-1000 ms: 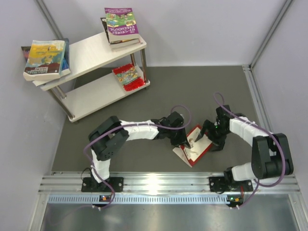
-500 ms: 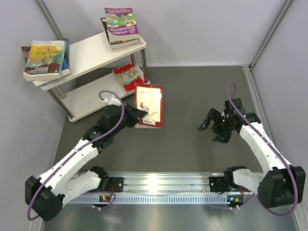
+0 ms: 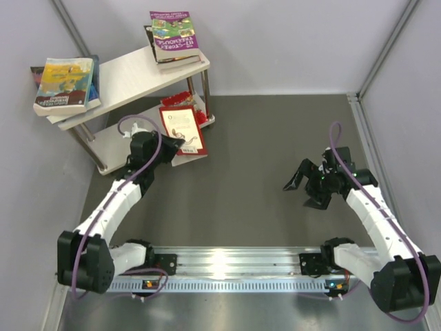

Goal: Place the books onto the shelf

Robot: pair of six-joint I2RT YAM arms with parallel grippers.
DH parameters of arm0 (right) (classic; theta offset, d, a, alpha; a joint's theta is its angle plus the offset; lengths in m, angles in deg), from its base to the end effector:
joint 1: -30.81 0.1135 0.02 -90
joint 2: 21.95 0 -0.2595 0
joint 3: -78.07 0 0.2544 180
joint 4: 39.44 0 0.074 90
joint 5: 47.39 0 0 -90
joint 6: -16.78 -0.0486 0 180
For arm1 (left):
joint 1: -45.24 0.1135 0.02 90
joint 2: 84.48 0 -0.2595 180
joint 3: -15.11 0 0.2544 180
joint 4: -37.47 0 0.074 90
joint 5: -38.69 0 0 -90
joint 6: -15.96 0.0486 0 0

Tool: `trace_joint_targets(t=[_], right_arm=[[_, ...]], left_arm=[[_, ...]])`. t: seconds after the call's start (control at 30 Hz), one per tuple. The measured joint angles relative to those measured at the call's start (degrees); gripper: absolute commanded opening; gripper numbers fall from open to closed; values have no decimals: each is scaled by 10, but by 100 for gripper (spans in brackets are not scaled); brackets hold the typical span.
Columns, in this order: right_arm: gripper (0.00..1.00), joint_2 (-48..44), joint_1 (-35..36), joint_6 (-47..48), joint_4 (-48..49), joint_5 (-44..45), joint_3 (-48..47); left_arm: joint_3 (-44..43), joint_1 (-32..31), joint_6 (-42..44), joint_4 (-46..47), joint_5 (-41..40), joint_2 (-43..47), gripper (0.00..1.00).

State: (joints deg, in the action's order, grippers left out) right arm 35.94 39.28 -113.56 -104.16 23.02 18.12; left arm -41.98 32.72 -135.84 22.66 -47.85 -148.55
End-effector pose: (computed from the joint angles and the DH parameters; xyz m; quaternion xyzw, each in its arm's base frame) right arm 0.1868 0.0443 0.2360 0.2242 0.9318 0.2468 0.1438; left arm 0.2657 -0.0620 0.2705 -0.3297 0.7593 -0.3585 0.4316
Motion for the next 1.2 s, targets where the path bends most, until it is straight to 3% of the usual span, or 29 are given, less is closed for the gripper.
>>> trace_joint_targets(t=[0.3, 0.67, 1.03, 1.1, 1.13, 1.2], right_arm=[[100, -36, 0, -4, -14, -9, 36], [100, -17, 0, 0, -20, -11, 37], [100, 28, 0, 20, -21, -8, 37], [100, 36, 0, 24, -21, -7, 35], [100, 39, 0, 26, -21, -6, 35], [100, 47, 0, 29, -20, -6, 34]], left_arm=[[-88, 50, -27, 112, 28, -124, 0], [-101, 50, -101, 241, 13, -266, 0], [-177, 52, -107, 265, 14, -371, 0], [-201, 54, -105, 264, 16, -386, 5], [-215, 56, -101, 263, 16, -393, 23], [-240, 63, -95, 256, 23, -409, 37]])
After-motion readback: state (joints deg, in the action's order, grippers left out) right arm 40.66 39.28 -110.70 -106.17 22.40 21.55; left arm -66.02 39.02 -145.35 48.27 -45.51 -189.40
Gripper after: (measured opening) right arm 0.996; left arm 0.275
